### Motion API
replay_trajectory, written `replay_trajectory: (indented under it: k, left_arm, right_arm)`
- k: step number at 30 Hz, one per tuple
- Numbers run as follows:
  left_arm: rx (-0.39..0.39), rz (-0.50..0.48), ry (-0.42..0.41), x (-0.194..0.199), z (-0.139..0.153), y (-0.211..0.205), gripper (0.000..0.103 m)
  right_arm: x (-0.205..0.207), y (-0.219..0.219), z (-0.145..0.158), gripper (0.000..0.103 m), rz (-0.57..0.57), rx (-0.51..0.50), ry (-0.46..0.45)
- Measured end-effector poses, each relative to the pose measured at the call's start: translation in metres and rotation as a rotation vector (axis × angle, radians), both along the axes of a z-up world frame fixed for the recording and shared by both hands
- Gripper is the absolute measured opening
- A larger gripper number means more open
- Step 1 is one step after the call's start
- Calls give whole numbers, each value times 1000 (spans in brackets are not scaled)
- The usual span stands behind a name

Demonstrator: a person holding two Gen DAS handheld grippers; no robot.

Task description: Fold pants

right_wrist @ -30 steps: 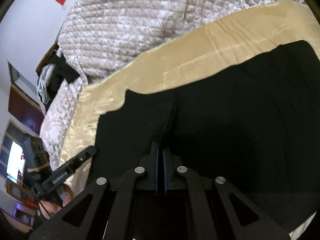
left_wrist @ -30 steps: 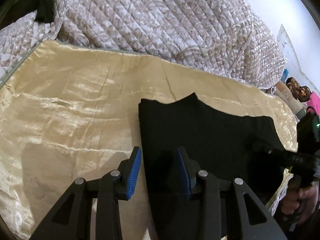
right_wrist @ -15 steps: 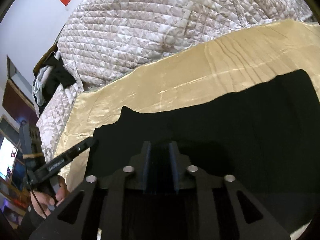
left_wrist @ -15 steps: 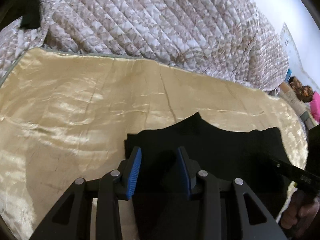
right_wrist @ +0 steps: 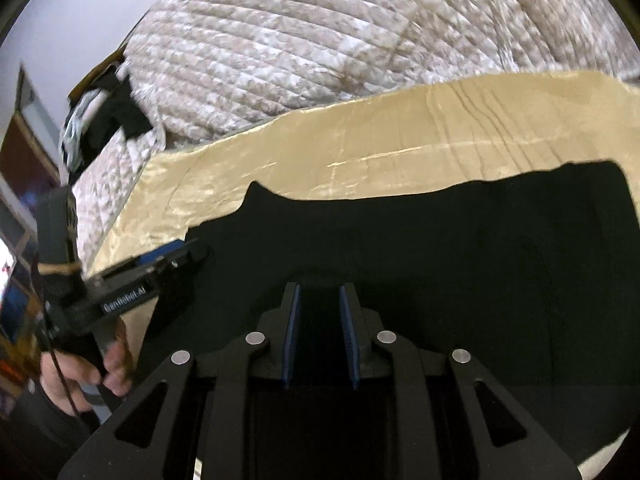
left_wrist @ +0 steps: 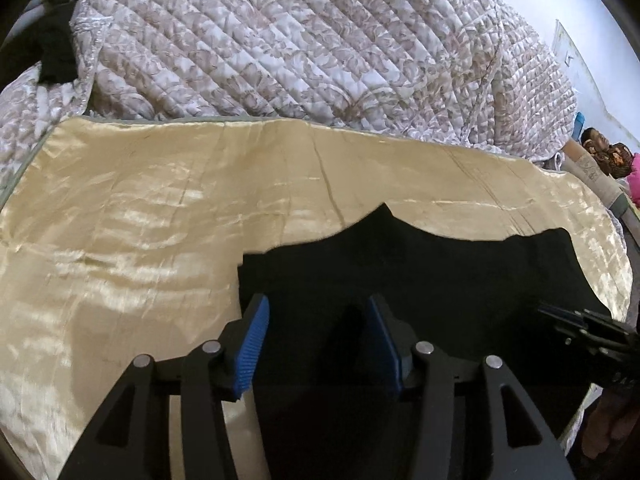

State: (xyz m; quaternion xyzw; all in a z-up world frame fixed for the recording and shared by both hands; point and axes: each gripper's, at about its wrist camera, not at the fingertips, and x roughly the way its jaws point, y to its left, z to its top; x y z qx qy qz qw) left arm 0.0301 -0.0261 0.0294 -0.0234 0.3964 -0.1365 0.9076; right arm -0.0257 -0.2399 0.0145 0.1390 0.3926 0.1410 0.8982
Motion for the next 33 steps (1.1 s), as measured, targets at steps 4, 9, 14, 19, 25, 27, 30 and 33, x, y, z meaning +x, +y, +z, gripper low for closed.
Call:
replay_trajectory:
  k: [4, 9, 14, 19, 25, 27, 30, 33]
  left_arm:
    - [25, -5, -3, -20, -3, -5, 54]
    - [53, -4, -6, -39, -8, -7, 54]
    - [59, 7, -10, -48, -10, -7, 54]
    - [74, 13, -20, -56, -12, -8, 54]
    - [84, 14, -28, -60, -13, -8, 54]
    - [83, 18, -29, -62, -13, -8, 54]
    - [82, 21, -29, -64, -13, -8, 54]
    - [79, 21, -28, -64, -13, -7, 54]
  right_arm:
    - [-15, 11, 2, 20, 32, -93, -41]
    - [-32, 21, -8, 20, 51, -150, -57]
    - [-39, 28, -10, 23, 68, -228, -111]
    - [-49, 30, -12, 27, 63, -283, -140]
    - [-58, 25, -14, 29, 54, -296, -143]
    - [-59, 23, -14, 29, 49, -294, -144]
    - [-61, 21, -13, 29, 39, -293, -142]
    - [-62, 11, -10, 29, -6, -286, -136]
